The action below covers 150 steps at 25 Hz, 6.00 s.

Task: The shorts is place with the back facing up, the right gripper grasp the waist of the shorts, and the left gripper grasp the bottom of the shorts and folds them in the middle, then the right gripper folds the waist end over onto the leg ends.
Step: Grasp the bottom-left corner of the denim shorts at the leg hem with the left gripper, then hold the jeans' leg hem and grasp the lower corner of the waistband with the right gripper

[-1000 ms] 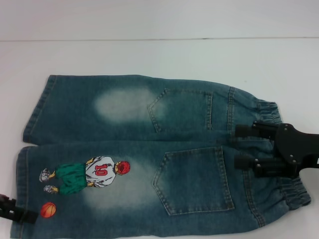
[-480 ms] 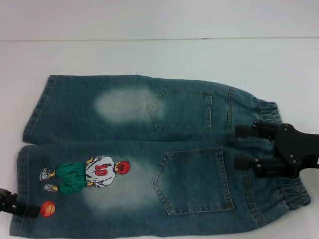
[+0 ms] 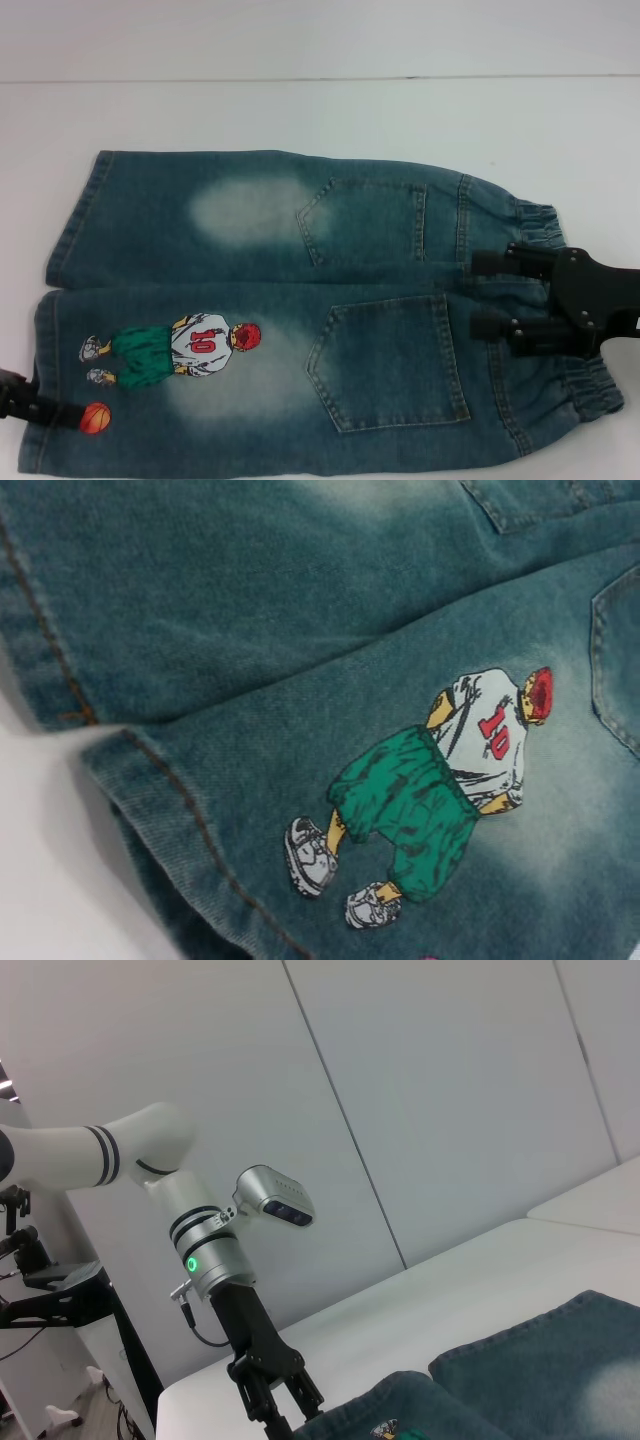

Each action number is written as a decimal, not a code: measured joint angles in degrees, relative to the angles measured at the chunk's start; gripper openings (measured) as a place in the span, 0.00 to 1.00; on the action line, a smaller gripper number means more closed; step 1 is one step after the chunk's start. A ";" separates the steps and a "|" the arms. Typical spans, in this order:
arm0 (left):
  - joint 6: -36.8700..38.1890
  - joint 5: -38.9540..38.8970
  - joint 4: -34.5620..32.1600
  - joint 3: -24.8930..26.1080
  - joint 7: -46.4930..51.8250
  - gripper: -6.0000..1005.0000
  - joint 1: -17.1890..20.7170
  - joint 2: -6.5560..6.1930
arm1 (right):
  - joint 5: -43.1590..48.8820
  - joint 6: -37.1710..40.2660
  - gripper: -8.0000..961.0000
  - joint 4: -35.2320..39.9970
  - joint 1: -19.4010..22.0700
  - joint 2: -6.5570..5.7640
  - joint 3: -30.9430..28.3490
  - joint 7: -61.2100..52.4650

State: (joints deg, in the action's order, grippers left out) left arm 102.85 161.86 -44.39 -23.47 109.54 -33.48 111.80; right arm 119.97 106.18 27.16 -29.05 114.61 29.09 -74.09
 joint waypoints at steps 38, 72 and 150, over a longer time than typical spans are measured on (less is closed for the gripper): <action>2.98 1.79 -0.61 -2.26 0.96 0.84 0.90 -0.36 | 0.00 -0.01 0.98 0.00 -0.12 -0.10 -0.08 0.00; 3.54 1.79 -0.61 -3.24 1.92 0.82 1.27 0.00 | 0.00 -0.01 0.98 0.00 -0.19 -0.09 -0.09 0.01; 2.50 1.79 -1.94 -7.30 8.05 0.30 0.58 -0.11 | -0.09 0.08 0.98 0.00 -0.22 -0.26 -1.59 0.13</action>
State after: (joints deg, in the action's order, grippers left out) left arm 105.35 163.65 -46.33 -30.77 117.60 -32.89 111.69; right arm 119.88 106.26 27.16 -29.27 114.35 27.50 -73.96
